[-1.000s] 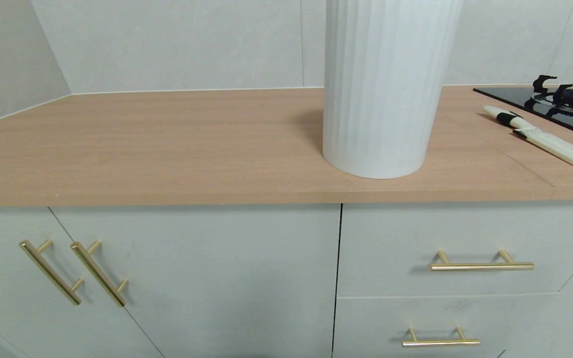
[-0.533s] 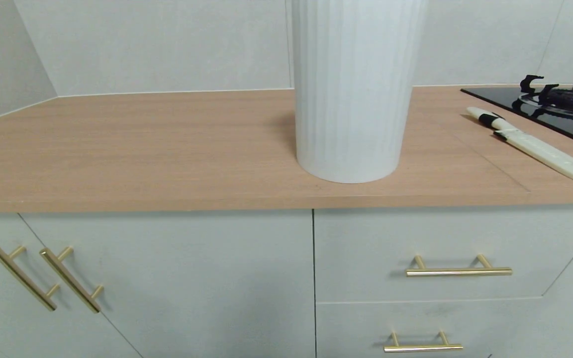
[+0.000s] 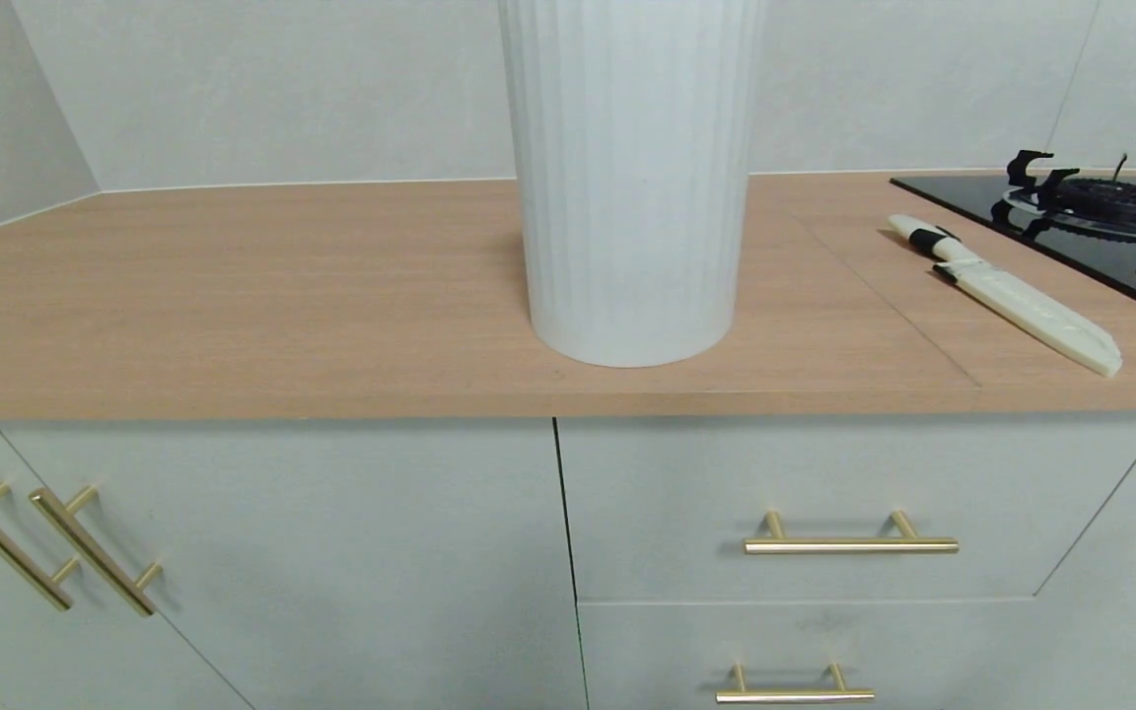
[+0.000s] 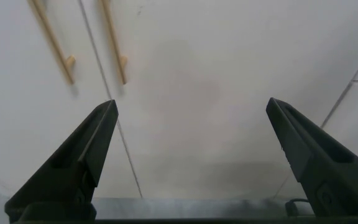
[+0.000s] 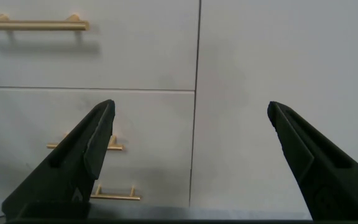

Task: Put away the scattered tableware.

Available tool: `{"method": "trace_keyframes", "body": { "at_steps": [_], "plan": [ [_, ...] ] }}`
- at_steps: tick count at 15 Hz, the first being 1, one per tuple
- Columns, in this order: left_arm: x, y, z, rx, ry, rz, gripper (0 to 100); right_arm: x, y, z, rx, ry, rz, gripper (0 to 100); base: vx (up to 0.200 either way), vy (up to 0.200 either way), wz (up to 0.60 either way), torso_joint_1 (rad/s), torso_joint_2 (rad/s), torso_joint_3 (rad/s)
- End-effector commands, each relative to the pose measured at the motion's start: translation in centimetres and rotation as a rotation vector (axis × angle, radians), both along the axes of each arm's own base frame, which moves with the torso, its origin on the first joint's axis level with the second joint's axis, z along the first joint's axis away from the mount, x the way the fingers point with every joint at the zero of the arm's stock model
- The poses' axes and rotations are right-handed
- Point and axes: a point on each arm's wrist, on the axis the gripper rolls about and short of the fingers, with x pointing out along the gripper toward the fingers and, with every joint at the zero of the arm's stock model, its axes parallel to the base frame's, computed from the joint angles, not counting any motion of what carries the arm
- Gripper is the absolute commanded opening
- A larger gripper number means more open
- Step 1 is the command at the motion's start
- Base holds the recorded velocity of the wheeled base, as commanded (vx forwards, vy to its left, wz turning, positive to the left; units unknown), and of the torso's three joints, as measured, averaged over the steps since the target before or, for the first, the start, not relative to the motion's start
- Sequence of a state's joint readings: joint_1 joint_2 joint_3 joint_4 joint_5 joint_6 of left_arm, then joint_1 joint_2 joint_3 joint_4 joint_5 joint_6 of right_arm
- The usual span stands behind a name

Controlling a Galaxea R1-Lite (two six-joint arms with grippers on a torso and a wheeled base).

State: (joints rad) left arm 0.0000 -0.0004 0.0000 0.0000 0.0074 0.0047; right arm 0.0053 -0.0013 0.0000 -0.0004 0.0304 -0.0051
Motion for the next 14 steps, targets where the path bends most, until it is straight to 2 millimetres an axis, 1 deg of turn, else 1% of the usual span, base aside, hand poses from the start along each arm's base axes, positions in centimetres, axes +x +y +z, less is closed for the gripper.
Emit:
{"method": "trace_keyframes", "body": {
  "at_steps": [1, 14],
  "plan": [
    [0.0, 0.0, 0.02, 0.0, -0.001, 0.0, 100, 0.01, 0.0, 0.0, -0.001, 0.002, 0.001, 100, 0.0, 0.0, 0.0, 0.0, 0.0, 0.0],
    [0.0, 0.0, 0.0, -0.002, 0.0, 0.0, 100, 0.01, 0.0, 0.0, -0.003, 0.002, 0.001, 100, 0.0, 0.0, 0.0, 0.0, 0.0, 0.0]
  ]
}}
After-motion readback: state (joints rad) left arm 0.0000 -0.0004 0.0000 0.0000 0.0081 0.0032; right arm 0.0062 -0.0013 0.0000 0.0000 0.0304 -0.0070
